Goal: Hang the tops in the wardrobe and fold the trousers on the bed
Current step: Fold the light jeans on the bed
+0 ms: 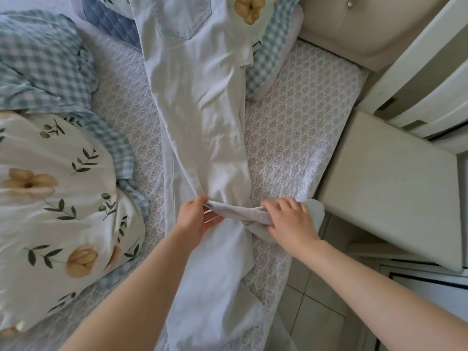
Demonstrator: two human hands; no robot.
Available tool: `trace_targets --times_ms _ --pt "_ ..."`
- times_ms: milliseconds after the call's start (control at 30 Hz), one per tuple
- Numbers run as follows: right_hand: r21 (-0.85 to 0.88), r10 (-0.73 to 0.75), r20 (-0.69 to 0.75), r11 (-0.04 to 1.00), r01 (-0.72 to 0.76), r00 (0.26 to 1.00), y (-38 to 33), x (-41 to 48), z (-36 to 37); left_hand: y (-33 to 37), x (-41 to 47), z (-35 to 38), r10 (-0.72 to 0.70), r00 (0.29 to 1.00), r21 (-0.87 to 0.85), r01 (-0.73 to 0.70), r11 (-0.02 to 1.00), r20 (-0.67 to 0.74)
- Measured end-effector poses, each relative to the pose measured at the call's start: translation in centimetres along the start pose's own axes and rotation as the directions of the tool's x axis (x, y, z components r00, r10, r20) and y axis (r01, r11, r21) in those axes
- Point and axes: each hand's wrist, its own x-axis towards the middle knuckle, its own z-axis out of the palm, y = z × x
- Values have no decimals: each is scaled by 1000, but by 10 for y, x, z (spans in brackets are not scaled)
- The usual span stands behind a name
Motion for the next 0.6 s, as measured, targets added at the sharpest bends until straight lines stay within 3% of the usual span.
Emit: trace_targets --times_ms 133,233,300,367,467,533,600 --pt "-1 49 -3 999 -49 999 0 -4 -10 -5 -2 2 17 1000 -22 -18 1000 -24" --pt "31 -59 -39 998 60 998 -16 -25 -28 -5 -5 -2 -6 998 -90 0 996 -66" --pt "142 -147 -39 978 151 988 -36 -46 -35 -7 -11 -9 -68 998 -59 68 996 0" --pt "352 -205 62 920 171 977 -61 -64 -35 -13 -20 -19 -169 978 21 167 986 125" --pt "606 -245 303 796 12 921 -86 -75 -21 -28 -40 -38 -262 939 100 246 964 221" --pt "701 -221 378 703 -122 899 -87 -73 -9 -42 -51 -50 -261 957 204 232 951 127" --pt "803 -113 401 521 -289 909 -81 -66 -1 -61 -59 -62 -242 970 298 221 929 35"
